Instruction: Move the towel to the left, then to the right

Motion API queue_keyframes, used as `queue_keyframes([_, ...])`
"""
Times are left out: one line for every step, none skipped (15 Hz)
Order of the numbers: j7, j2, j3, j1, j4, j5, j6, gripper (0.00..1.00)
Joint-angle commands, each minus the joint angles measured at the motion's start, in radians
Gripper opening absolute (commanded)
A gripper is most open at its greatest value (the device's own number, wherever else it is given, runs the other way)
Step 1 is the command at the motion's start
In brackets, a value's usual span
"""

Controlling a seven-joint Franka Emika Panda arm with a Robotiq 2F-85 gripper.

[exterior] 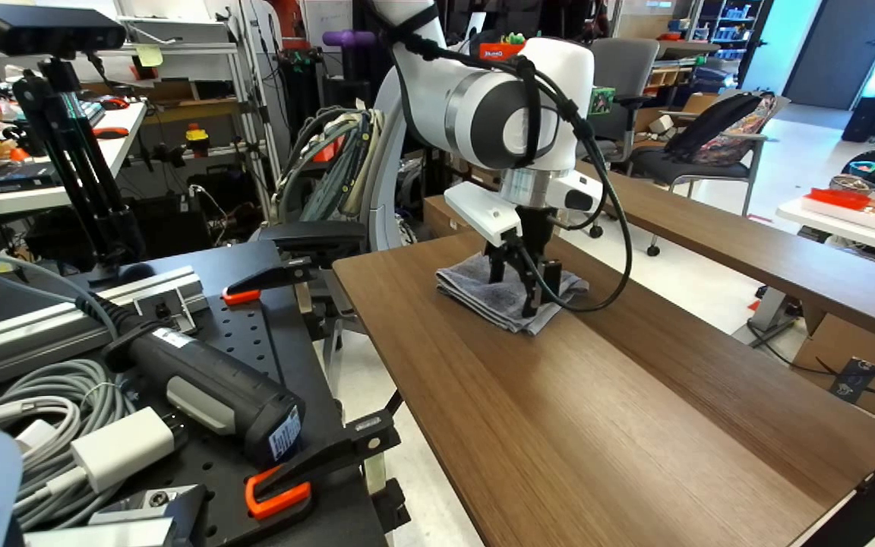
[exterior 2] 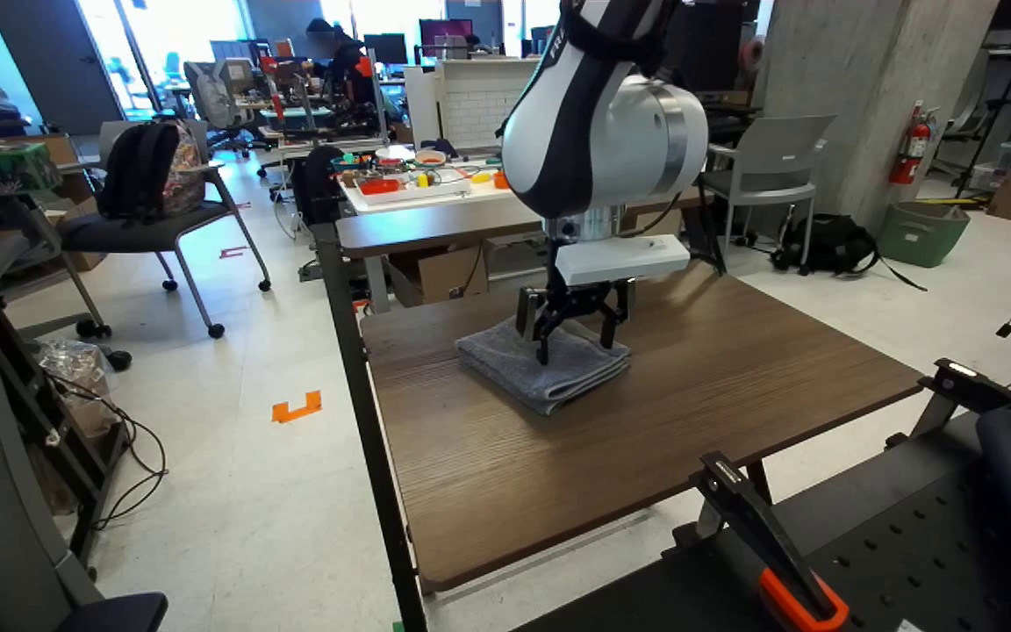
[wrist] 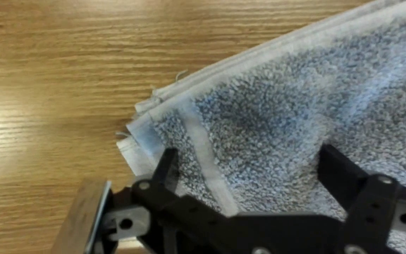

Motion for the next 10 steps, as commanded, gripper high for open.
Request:
queue_keyframes([0.022, 0.054, -0.037, 0.011, 0.073, -0.027, -0.019, 1.0])
queue_keyframes([0.02, 0.059, -0.042, 0.005, 0.083, -0.027, -0.027, 1.0])
queue_keyframes([0.02, 0.063, -0.05, 0.0, 0.093, -0.027, -0.034, 1.0])
queue_keyframes([0.022, 0.069, -0.059, -0.002, 0.101, -0.029, -0.036, 1.0])
queue_keyframes([0.025, 0.075, -0.071, -0.004, 0.111, -0.032, -0.04, 1.0])
queue_keyframes([0.026, 0.081, -0.082, -0.008, 0.123, -0.034, -0.044, 1.0])
queue_keyframes([0.03, 0.09, -0.094, -0.011, 0.136, -0.036, -0.049, 1.0])
queue_keyframes([0.036, 0.1, -0.106, -0.013, 0.15, -0.038, -0.056, 1.0])
queue_keyframes([0.04, 0.11, -0.118, -0.016, 0.164, -0.043, -0.059, 1.0])
queue_keyframes([0.044, 0.119, -0.13, -0.021, 0.177, -0.05, -0.067, 1.0])
